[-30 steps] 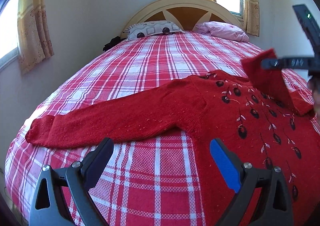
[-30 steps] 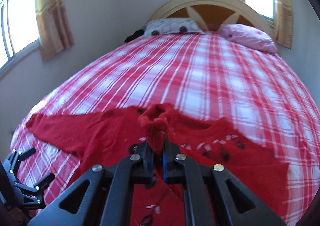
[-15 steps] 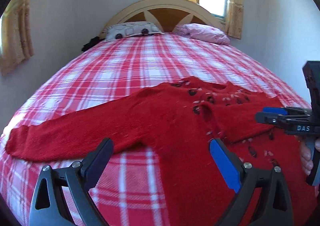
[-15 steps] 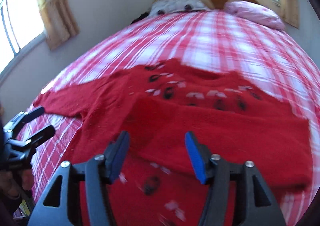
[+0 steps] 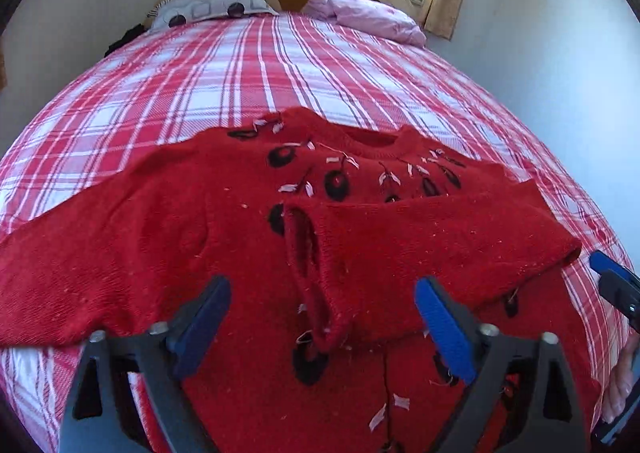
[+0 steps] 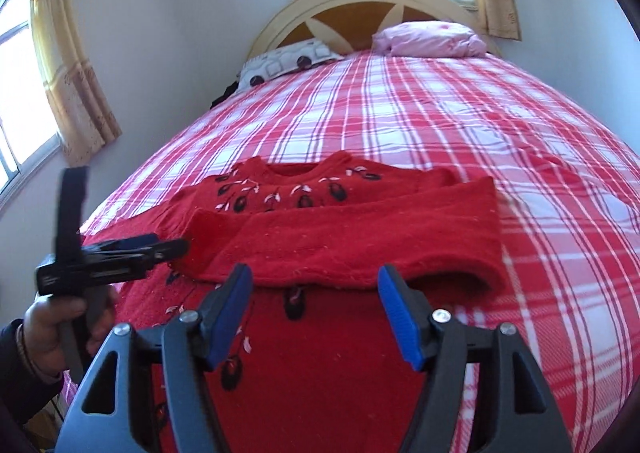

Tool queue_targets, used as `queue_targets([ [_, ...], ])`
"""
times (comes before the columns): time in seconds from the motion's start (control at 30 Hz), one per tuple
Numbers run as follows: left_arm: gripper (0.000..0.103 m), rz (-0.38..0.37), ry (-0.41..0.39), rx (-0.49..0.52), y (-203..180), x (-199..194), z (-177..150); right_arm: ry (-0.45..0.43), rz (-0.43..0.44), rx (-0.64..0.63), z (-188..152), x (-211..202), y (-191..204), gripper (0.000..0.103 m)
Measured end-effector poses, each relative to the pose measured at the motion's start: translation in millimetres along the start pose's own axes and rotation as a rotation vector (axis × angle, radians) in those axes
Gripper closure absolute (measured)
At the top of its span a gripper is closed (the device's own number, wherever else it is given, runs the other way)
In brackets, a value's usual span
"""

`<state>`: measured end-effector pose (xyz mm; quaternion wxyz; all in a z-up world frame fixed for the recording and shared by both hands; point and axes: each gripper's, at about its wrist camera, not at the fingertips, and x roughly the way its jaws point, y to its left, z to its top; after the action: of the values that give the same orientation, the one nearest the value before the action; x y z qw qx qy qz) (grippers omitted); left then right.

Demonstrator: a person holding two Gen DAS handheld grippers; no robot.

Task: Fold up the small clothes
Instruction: 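Lift the sleeve with the right tool and fold it across the cardigan body, then grasp the cardigan side edge with the left tool and fold it inward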

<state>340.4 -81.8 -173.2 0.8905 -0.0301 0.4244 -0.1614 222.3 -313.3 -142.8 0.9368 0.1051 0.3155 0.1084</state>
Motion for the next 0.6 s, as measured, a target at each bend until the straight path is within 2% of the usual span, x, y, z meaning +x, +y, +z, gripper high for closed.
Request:
queue_targets([
  [0.03,0.05,-0.001,0.016,-0.006,0,4,1,-0.011,-0.002,0.003,-1,-4,-2,0.032],
  [0.1,0.077,-0.031,0.056,-0.018,-2,15,3,-0.031,-0.009,0.008,-4,-11,-8,0.03],
  [0.2,0.089,-0.023,0.052,-0.014,-2,22,4,-0.052,-0.022,0.016,-8,-19,-15,0.027],
  [0.37,0.092,-0.025,-0.003,-0.025,9,11,16,-0.049,-0.033,0.047,-13,-22,-25,0.027],
  [0.5,0.093,0.0,-0.075,-0.058,37,-16,34,-0.035,-0.045,0.06,-16,-20,-28,0.027],
  [0.6,0.093,0.02,-0.098,-0.065,56,-28,38,-0.018,-0.046,0.058,-18,-16,-27,0.027],
])
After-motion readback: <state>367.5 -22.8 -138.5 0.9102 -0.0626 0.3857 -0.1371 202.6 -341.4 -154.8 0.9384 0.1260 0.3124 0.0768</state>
